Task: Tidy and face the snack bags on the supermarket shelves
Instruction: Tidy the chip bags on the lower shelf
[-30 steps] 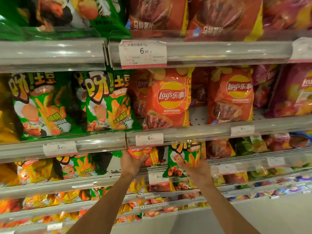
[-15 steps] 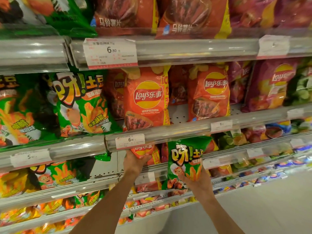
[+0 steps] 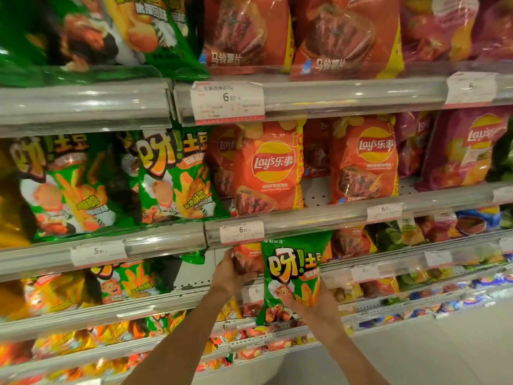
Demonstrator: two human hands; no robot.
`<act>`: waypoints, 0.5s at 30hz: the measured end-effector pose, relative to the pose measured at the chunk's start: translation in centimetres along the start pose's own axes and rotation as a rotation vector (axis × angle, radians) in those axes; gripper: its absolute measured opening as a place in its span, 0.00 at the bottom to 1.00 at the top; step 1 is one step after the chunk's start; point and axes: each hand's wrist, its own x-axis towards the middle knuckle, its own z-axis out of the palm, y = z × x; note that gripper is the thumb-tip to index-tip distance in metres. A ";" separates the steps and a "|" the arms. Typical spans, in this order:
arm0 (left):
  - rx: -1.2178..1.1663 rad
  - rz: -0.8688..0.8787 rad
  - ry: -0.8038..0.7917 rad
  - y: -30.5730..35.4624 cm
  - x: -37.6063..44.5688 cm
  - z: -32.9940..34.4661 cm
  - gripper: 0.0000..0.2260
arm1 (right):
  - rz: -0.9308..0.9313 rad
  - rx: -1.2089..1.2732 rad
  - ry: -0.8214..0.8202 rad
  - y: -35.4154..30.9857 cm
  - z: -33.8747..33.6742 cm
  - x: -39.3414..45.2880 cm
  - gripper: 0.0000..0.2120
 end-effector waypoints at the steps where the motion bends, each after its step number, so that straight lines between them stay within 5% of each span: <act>1: -0.026 -0.021 0.000 -0.2 -0.4 -0.6 0.27 | -0.005 -0.002 -0.023 -0.3 0.9 -0.2 0.32; 6: 0.370 0.207 0.171 -2.6 -3.7 -5.1 0.11 | -0.035 0.021 -0.087 -1.9 5.9 -0.6 0.30; 15: 0.861 0.418 0.242 -8.9 -9.0 -13.8 0.17 | -0.043 -0.008 -0.203 -4.6 15.5 1.4 0.29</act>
